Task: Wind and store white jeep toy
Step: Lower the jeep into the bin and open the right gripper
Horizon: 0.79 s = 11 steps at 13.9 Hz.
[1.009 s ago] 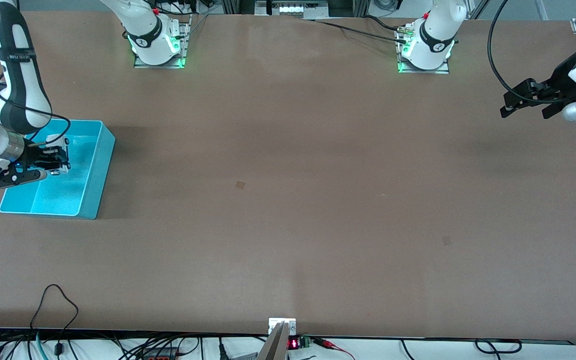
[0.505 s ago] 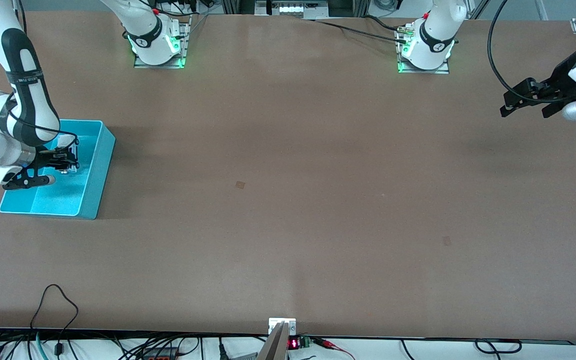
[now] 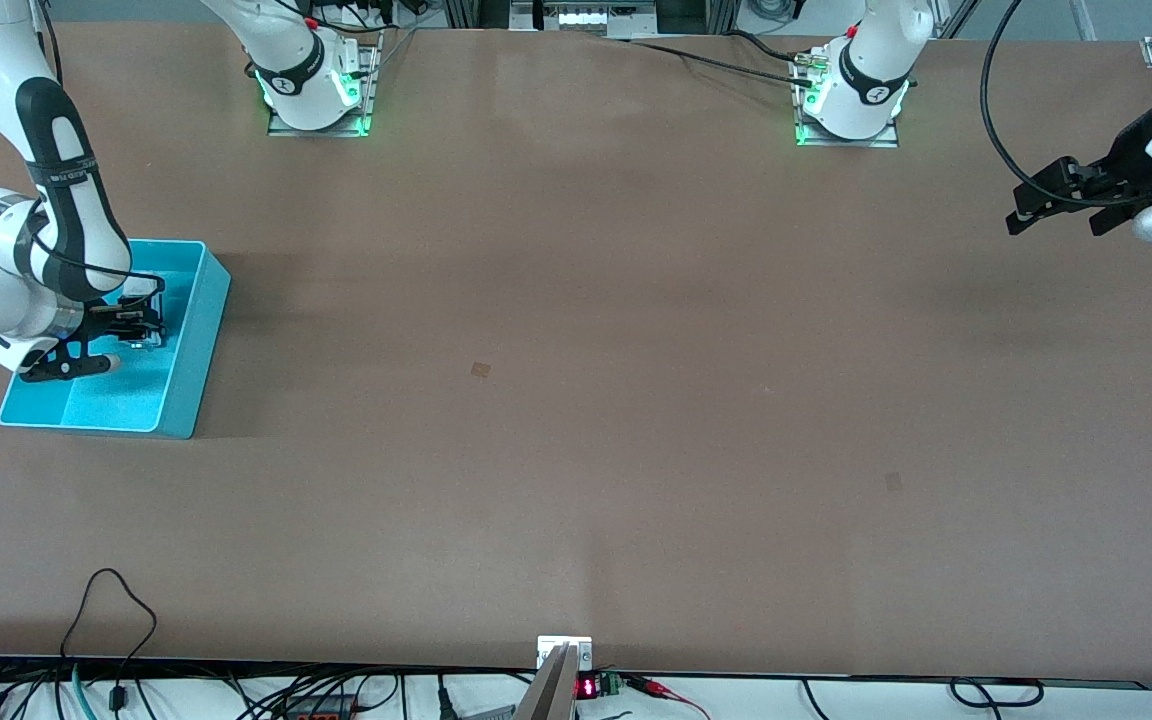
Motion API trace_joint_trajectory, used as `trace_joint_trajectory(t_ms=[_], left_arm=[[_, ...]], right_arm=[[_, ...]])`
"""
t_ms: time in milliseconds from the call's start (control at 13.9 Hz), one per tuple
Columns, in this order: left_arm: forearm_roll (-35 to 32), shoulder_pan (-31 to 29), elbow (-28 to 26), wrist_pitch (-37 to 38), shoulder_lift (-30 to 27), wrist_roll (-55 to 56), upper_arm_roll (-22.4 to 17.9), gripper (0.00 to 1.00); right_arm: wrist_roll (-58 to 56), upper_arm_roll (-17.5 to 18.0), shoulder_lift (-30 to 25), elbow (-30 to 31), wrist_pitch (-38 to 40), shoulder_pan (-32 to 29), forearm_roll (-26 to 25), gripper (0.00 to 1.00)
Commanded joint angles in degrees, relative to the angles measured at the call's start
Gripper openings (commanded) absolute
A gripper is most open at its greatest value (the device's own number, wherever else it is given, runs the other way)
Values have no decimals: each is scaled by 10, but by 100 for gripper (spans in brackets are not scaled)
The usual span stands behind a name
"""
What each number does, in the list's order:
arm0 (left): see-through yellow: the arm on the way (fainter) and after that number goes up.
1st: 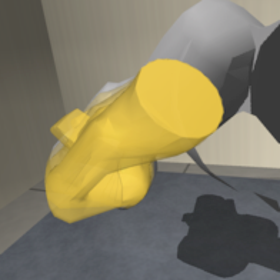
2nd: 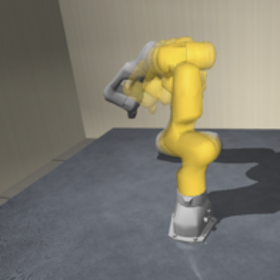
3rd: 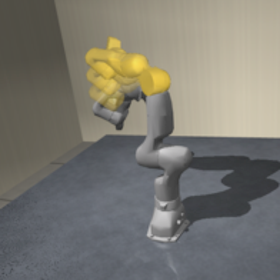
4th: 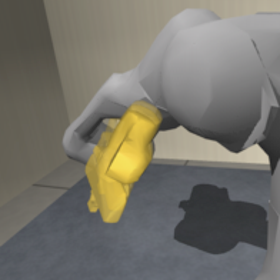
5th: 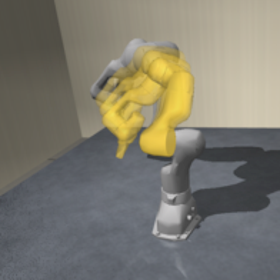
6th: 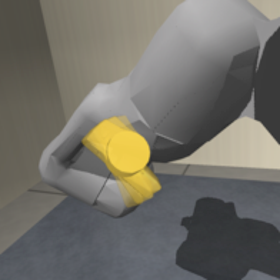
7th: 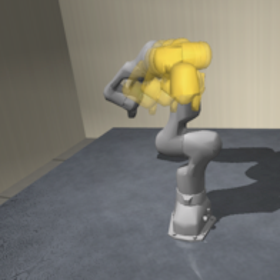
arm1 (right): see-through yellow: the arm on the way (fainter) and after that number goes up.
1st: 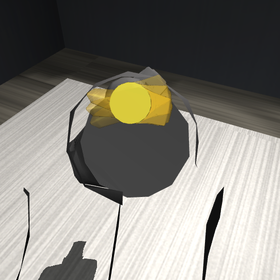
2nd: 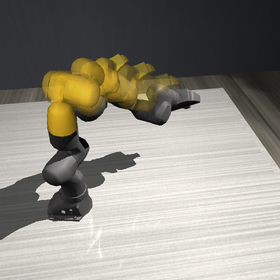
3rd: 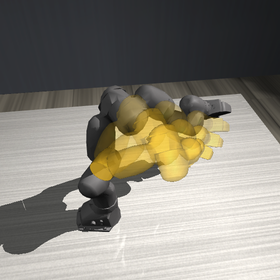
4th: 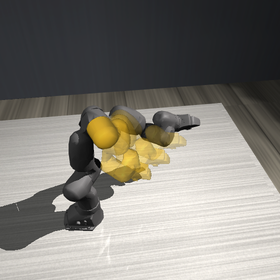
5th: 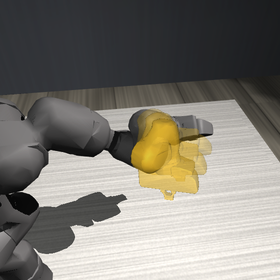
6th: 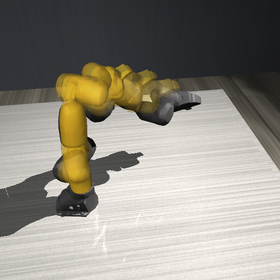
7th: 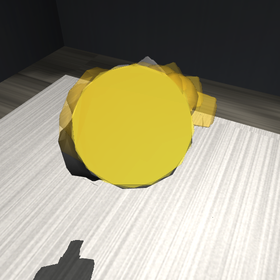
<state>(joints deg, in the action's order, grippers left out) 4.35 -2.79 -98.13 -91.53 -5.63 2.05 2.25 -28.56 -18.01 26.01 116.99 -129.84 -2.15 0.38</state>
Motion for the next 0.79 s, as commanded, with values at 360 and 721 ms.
trace_joint_trajectory(t_ms=[360,721], left_arm=[[-13,-1,-13,-7,-11,7,1,100],[-17,-3,-8,-37,3,-3,-5,100]], right_arm=[[3,1,5,-3,0,-5,11,34],[4,2,9,-2,-1,-7,11,61]])
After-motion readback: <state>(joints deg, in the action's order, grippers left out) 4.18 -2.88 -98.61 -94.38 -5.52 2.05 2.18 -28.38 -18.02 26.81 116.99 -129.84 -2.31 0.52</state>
